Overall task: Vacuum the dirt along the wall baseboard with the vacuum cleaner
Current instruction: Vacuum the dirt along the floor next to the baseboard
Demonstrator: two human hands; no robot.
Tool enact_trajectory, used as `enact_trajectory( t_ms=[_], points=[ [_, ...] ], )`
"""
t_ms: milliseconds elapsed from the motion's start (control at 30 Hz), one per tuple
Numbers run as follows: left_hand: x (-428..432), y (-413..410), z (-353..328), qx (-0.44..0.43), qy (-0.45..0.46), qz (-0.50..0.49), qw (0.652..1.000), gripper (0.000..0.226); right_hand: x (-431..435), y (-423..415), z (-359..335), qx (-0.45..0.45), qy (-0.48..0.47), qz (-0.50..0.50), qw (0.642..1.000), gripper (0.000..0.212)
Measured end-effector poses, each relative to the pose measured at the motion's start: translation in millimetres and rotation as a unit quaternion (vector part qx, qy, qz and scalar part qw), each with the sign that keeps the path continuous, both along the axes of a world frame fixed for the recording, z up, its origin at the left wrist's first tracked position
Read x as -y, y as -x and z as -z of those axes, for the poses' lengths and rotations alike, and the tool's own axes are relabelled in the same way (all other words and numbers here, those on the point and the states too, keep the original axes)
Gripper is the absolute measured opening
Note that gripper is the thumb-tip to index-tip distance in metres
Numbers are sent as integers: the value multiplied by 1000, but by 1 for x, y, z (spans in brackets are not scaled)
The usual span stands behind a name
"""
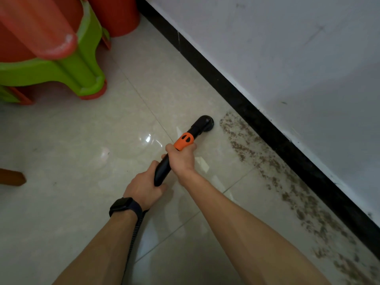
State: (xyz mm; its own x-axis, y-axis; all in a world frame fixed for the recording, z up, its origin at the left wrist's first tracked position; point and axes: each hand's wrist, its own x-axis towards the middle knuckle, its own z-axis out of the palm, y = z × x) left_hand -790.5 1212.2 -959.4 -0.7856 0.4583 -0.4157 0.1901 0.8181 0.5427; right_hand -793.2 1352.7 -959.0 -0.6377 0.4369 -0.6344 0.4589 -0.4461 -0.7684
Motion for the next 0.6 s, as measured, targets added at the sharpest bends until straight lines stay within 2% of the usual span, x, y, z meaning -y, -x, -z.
enact_trajectory(
  t_ms=[133, 433, 600],
  points=[
    [12, -10, -2, -26, 39, 30, 998, 37, 17, -17, 6, 4, 9, 34, 999, 45],
    [-22, -14, 0, -37, 18, 36, 999, 41, -16, -18, 1, 12, -29, 55, 998, 43],
    [-38, -16, 1, -44, 27, 39, 998, 44, -32, -17, 2, 5, -15, 65, 998, 45]
  ],
)
